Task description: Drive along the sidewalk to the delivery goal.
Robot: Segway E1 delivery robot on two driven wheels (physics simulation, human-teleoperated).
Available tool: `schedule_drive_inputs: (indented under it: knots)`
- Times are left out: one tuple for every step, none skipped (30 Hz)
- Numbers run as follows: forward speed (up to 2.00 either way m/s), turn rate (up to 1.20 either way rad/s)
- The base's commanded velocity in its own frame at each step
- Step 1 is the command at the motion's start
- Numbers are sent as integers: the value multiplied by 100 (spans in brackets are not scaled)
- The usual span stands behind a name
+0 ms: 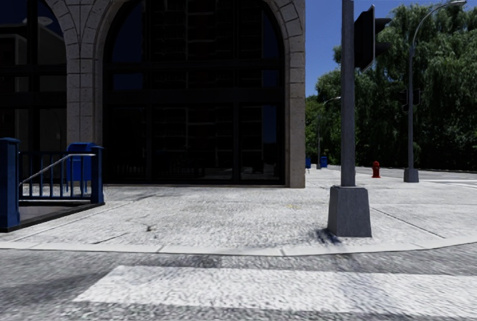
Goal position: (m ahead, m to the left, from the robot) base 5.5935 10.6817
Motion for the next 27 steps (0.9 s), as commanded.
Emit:
schedule_drive_inputs:
  knots:
    - [196,0]
    - [196,0]
    - [196,0]
    - [196,0]
    - [196,0]
    - [196,0]
    - [196,0]
    - [196,0]
    - [196,0]
    - [196,0]
    - [196,3]
    - [196,3]
    - [196,14]
    - [196,29]
    - [196,29]
    - [196,36]
    - [196,39]
    - [196,39]
    - [196,39]
    - [196,40]
    - [196,40]
    - [196,40]
    - [196,40]
    - [196,40]
    - [196,40]
    - [196,40]
    - [196,40]
